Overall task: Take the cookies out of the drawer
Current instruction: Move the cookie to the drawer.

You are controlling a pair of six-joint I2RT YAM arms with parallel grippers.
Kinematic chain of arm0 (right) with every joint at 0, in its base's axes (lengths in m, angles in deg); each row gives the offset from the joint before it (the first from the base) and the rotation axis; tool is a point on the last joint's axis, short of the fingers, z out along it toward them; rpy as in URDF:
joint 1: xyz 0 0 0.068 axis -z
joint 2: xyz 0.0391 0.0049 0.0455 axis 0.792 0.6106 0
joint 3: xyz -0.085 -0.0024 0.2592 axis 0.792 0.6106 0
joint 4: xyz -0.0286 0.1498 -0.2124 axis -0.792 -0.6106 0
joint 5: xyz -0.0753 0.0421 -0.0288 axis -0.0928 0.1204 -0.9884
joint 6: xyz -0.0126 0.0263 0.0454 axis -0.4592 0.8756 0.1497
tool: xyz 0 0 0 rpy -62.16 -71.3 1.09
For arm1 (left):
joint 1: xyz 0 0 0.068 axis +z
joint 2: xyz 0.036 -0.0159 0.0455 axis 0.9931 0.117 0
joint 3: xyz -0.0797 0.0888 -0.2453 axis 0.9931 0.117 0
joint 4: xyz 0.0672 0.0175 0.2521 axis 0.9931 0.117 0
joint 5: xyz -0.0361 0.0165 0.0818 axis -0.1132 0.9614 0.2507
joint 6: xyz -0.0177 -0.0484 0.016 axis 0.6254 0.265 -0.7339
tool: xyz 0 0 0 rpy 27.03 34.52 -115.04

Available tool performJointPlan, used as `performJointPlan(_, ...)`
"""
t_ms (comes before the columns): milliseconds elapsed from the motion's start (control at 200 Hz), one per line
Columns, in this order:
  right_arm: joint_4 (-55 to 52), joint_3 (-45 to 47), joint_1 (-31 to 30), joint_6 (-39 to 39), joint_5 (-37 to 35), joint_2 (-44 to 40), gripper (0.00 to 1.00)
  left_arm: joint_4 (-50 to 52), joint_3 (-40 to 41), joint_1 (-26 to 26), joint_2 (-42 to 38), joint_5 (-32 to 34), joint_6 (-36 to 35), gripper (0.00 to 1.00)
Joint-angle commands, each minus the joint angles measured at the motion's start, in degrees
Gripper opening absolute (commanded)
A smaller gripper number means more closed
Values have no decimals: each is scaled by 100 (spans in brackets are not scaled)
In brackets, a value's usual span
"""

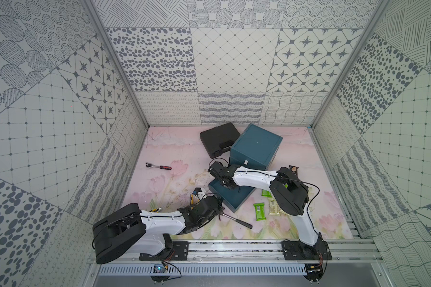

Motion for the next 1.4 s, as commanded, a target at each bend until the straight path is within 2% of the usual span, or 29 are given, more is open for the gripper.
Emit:
performJointPlan(0, -57, -100, 32, 118, -36, 222, 40, 201, -19, -15, 15, 211, -9, 0)
performJointPlan(565, -118, -92, 40, 23, -160, 349, 17, 199, -28, -17, 32, 220, -7, 0)
performJointPlan(875, -197, -41, -42, 143, 149, 96, 0, 199, -39, -17, 37, 220, -15, 0)
performJointPlan(1396, -698, 222, -454, 1556, 1804, -898, 1, 184, -97, -16, 83, 207, -62, 0)
